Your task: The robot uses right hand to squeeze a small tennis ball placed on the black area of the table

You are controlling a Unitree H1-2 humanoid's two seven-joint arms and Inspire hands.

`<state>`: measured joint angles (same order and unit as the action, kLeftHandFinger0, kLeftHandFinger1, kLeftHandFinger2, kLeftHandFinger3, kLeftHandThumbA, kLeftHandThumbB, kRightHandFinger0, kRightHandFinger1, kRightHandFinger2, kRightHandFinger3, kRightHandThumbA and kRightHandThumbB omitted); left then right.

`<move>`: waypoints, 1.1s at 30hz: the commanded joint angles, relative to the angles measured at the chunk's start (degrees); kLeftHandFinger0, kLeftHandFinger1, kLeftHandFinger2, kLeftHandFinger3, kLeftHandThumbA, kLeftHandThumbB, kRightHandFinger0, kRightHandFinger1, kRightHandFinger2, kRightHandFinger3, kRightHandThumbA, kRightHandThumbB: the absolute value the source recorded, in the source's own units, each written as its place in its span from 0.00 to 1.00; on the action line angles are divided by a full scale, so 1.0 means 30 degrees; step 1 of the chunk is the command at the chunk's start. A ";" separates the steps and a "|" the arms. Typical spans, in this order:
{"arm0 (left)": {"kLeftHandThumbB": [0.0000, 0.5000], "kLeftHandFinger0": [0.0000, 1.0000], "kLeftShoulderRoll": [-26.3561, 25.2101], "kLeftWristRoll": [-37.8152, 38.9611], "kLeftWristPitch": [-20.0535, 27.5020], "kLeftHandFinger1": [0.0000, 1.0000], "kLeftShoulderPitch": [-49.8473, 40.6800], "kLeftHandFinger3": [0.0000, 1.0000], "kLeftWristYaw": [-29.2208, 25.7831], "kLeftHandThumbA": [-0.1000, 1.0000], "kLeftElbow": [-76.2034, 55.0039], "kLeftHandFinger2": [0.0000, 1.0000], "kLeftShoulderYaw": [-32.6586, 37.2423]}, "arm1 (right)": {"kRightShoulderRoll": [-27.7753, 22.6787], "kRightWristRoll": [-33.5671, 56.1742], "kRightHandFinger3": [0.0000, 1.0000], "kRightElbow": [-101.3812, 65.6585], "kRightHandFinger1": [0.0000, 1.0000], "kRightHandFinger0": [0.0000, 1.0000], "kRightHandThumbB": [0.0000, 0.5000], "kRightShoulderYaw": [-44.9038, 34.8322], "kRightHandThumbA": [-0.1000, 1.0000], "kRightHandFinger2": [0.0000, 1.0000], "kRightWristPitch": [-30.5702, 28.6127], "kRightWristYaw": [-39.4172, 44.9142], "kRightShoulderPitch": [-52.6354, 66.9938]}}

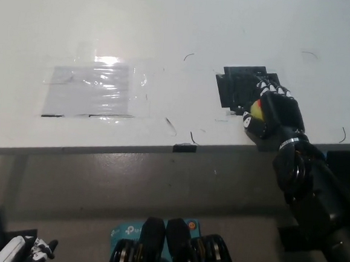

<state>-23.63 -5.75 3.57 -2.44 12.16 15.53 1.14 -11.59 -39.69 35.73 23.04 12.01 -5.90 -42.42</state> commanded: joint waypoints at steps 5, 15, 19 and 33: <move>0.98 0.13 -0.0281 0.0082 0.0178 0.08 0.0239 0.37 0.0171 0.71 -0.0217 0.24 -0.0060 | -0.0571 -0.0436 1.00 -0.2137 1.00 1.00 0.63 0.0129 0.51 1.00 0.0808 0.1044 -0.0180; 0.98 0.15 -0.0295 -0.0035 0.0187 0.11 0.0357 0.39 0.0100 0.71 -0.0123 0.29 -0.0039 | -0.1156 0.0340 1.00 -0.5596 1.00 1.00 0.61 -0.1221 0.50 1.00 0.1156 0.1695 0.0383; 0.94 0.14 -0.0325 -0.0018 0.0327 0.10 0.0348 0.35 0.0126 0.72 -0.0113 0.27 -0.0039 | -0.1661 0.0723 1.00 -0.8143 1.00 1.00 0.61 -0.2071 0.48 1.00 0.1284 0.2352 0.1339; 0.92 0.15 -0.0316 0.0452 0.0706 0.13 0.0874 0.41 0.0317 0.77 0.0320 0.30 -0.0239 | -0.1609 0.3411 0.87 -1.5259 0.37 0.19 0.36 -0.7134 0.00 0.81 -0.4617 -0.1985 1.0215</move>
